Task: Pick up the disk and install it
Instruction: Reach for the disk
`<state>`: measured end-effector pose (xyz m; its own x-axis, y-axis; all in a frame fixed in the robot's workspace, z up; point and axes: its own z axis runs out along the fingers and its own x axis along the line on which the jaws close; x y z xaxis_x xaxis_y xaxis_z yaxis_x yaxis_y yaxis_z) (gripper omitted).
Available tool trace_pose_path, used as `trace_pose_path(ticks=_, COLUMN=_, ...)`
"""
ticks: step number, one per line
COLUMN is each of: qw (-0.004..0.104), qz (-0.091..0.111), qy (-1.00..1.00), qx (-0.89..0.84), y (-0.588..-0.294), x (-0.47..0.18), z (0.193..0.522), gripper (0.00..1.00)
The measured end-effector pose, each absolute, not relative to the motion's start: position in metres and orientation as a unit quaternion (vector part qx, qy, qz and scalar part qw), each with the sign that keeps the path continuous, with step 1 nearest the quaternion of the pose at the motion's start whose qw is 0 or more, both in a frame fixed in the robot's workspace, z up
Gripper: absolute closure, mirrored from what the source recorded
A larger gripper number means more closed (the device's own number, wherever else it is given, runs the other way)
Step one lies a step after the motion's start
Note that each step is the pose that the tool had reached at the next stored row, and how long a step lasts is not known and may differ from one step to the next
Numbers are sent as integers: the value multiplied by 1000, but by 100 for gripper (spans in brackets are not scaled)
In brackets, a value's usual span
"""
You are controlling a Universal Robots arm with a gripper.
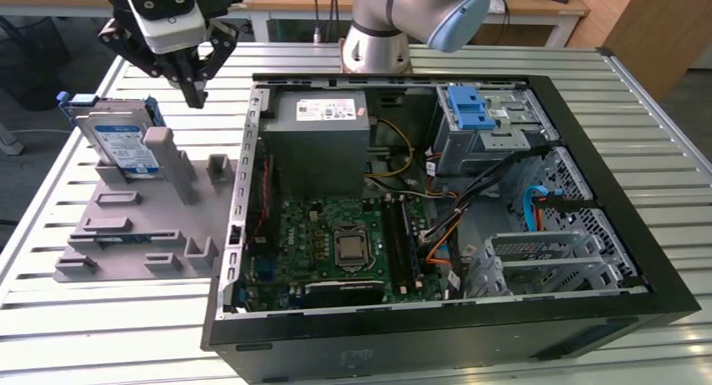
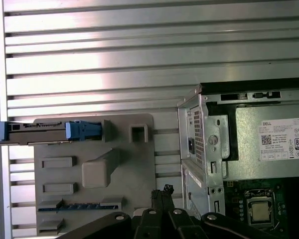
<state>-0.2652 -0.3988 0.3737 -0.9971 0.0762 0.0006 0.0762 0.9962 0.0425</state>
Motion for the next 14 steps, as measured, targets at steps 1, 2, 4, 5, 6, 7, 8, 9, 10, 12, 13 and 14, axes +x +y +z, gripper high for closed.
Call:
trace_pose_path(ticks=1, qw=0, qz=21, qy=999, qx=38, y=-399, x=-265, z=374, gripper=89)
trace_pose_path(ticks=2, qw=0, qz=21, qy=999, qx=38, y=-399, x=-266, z=373, gripper=89)
trace_pose_path(ticks=4, qw=0, qz=21, qy=999, qx=38, y=-399, x=-266, z=373, gripper=89)
trace_pose_path(ticks=5, qw=0, qz=21, qy=999, qx=38, y=-399, x=-266, z=373, gripper=89)
trace_pose_path(ticks=6, qw=0, qz=21, qy=999, qx=38, y=-399, x=-266, z=373, gripper=89)
trace_pose_path(ticks=7, qw=-1, qz=21, qy=999, qx=38, y=-399, x=-267, z=373, gripper=89)
trace_pose_path(ticks=8, qw=-1, qz=21, qy=999, qx=38, y=-399, x=-267, z=373, gripper=89)
trace_pose_path(ticks=9, qw=-1, qz=21, qy=999, qx=38, y=-399, x=-267, z=373, gripper=89)
trace_pose_path(ticks=10, qw=-1, qz=21, qy=999, qx=38, y=-399, x=-267, z=373, gripper=89)
trace_pose_path(ticks=12, qw=-1, qz=21, qy=999, qx=38, y=-399, x=-267, z=372, gripper=89)
trace_pose_path(ticks=13, qw=-1, qz=21, qy=999, qx=38, y=-399, x=-268, z=372, gripper=89)
trace_pose_path(ticks=14, qw=-1, qz=21, qy=999, qx=38, y=-399, x=-268, z=372, gripper=89)
